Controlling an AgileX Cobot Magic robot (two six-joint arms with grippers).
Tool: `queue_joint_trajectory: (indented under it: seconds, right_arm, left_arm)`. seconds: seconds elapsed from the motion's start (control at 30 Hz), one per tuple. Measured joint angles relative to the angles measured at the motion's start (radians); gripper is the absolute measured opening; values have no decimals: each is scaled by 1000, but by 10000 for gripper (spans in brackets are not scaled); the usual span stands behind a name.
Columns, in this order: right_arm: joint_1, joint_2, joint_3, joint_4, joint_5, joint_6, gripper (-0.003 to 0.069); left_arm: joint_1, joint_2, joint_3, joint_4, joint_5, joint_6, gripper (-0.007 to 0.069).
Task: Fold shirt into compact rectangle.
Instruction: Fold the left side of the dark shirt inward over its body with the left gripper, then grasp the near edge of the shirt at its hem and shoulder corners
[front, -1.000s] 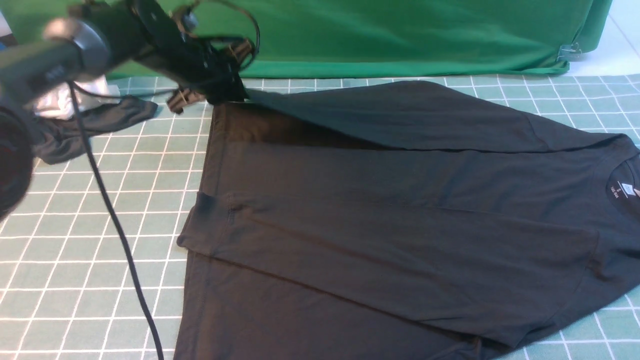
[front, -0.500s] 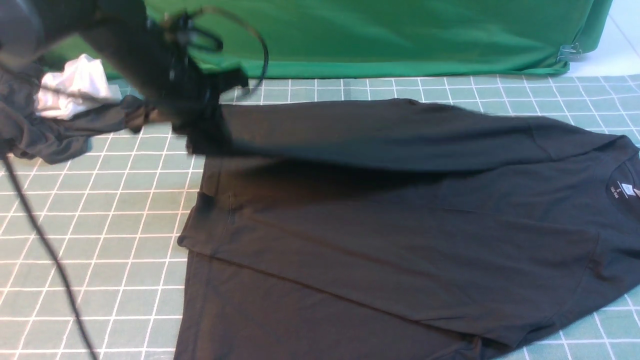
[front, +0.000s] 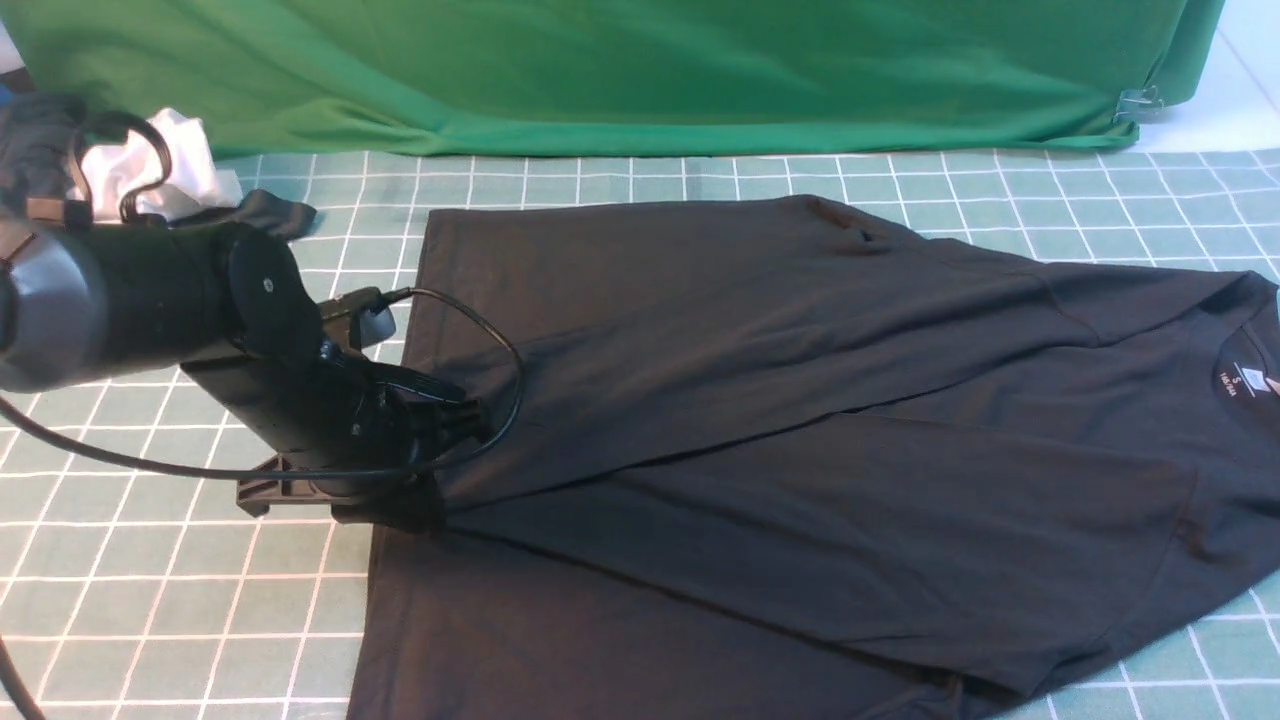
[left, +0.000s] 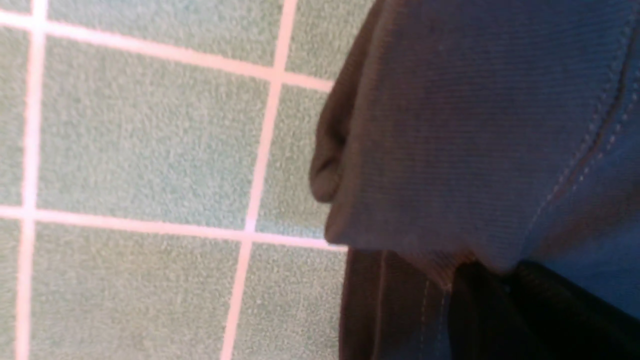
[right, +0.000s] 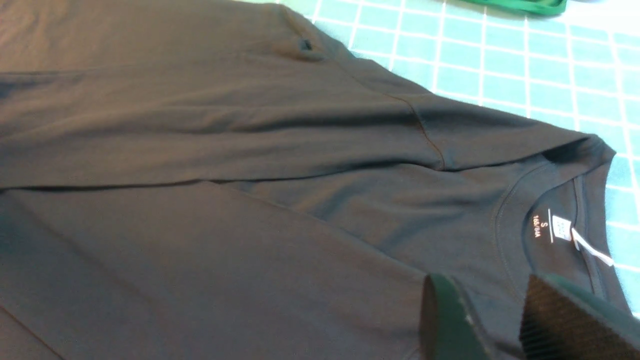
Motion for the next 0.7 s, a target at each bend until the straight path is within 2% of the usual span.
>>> queue_joint_trajectory:
  seconds: [0.1,0.4,0.5,0.6,0.7]
  right_arm:
    - [0,0,0,0,0,0,219]
    - [0,0,0,0,0,3,219]
    - [0,0,0,0,0,6,220]
    - [0,0,0,0,1,8,224]
    - [0,0,0,0,1,11,227]
  left_arm:
    - [0,-1,-49,31,62,-1,135]
    - [0,-93,-315,190,308,-2,404]
    - [0,-123,-333,196,366,-2,428]
    - [0,-164,-275,162,500,-2,436]
    - [-15,-193,-180,134,516,-5,428]
